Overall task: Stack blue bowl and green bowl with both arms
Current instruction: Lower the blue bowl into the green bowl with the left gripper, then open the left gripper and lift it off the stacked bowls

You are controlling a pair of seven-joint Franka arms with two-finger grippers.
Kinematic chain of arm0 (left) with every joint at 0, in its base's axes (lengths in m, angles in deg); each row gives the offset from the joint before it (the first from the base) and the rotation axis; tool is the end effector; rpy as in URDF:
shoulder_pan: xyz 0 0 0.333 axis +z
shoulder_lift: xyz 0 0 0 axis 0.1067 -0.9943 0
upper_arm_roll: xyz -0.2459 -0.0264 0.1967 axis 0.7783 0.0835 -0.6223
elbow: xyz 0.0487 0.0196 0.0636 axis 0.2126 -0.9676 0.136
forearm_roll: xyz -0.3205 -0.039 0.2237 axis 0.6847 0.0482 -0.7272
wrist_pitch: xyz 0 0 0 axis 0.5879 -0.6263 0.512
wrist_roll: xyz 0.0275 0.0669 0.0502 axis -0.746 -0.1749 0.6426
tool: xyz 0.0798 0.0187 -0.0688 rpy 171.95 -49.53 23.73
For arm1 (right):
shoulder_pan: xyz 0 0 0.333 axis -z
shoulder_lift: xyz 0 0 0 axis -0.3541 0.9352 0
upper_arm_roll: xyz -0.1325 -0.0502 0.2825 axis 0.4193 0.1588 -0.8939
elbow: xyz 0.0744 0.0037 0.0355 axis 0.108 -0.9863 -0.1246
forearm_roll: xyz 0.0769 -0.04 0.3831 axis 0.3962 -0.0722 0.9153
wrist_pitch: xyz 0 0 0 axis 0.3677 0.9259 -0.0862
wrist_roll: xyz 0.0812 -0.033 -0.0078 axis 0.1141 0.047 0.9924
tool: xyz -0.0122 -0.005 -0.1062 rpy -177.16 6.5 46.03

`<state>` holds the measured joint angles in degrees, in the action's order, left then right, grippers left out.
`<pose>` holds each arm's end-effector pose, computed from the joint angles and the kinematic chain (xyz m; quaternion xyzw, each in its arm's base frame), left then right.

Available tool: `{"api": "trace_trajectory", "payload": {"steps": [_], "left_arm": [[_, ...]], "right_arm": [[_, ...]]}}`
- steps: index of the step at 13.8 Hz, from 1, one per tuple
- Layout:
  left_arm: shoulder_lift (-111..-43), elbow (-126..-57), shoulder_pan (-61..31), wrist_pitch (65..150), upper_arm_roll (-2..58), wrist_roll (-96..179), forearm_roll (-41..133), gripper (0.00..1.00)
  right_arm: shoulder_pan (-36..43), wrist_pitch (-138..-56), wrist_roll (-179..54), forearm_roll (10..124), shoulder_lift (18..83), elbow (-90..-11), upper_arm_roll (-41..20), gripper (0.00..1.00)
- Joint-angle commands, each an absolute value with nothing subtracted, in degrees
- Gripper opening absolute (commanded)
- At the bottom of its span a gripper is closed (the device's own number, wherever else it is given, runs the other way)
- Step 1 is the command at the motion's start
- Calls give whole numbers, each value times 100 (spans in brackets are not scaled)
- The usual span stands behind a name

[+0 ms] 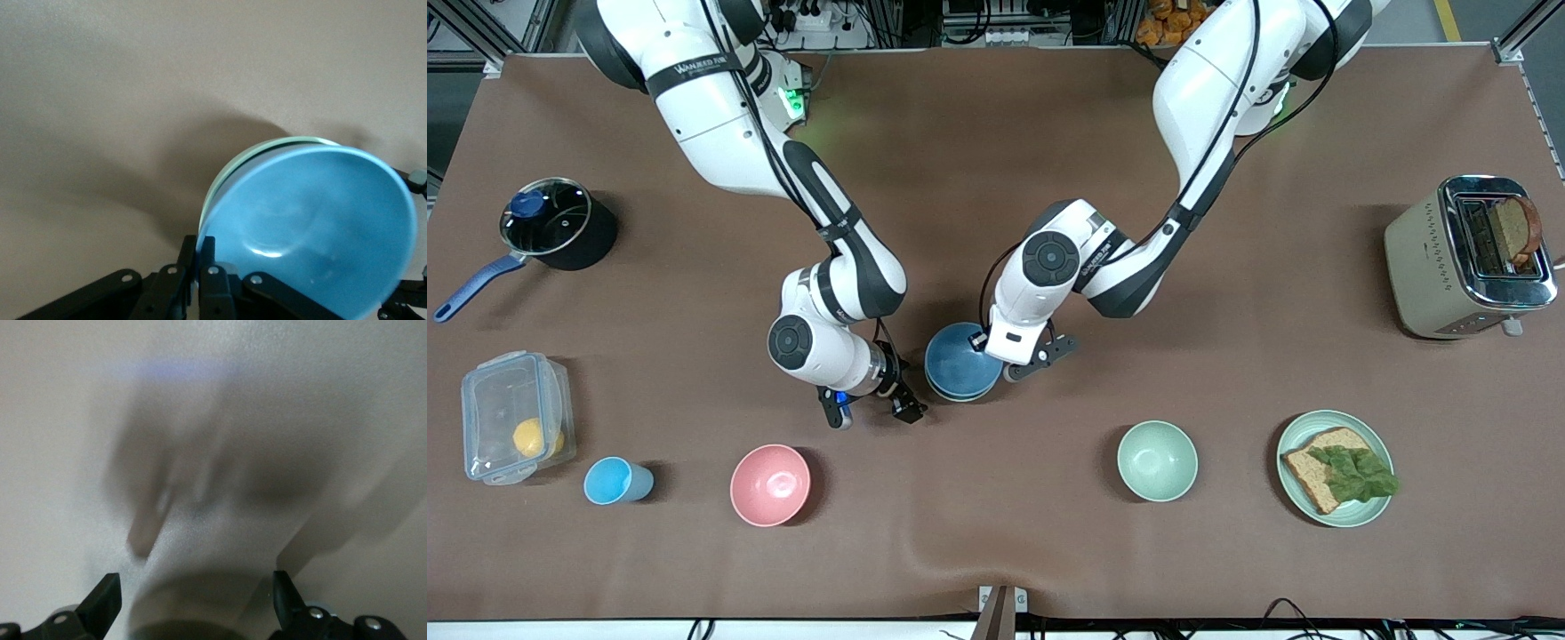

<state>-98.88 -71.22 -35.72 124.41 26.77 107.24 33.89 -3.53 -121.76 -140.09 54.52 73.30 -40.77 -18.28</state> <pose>0.5509 -0.5056 0.2444 0.9597 0.2572 -0.0327 0.1084 0.6361 0.3123 0.1716 -0.8341 0.5287 0.0946 0.1255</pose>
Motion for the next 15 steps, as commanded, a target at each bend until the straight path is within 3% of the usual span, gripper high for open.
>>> {"api": "trace_trajectory", "payload": {"steps": [1, 2, 3, 4, 8, 11, 15], "left_arm": [[-9959, -6965, -3689, 12514, 2600, 10895, 3373, 40], [-9942, -6974, -3689, 12514, 2609, 10903, 3382, 58], [-9915, -6974, -3689, 12514, 2609, 10991, 3365, 90], [-9872, -6983, -3698, 12506, 2600, 11044, 3330, 100], [-9232, -7035, -3610, 12270, 2259, 11036, 3294, 100], [-8494, -7053, -3453, 11393, 1836, 10765, 2944, 100], [-7807, -7132, -2741, 10084, 1871, 9149, 2969, 100]], "right_arm": [[-299, -12210, -14043, 5577, 7349, -4016, -1833, 100], [-299, -12201, -14052, 5577, 7348, -4016, -1833, 100], [-308, -12201, -14052, 5577, 7348, -4007, -1833, 100], [-377, -12219, -14061, 5594, 7348, -3998, -1833, 100], [-448, -12254, -14175, 5594, 7357, -3998, -1833, 100], [-449, -12254, -14114, 5489, 7340, -3990, -1833, 100], [-256, -12044, -13525, 4654, 6954, -4007, -1789, 100]]}}
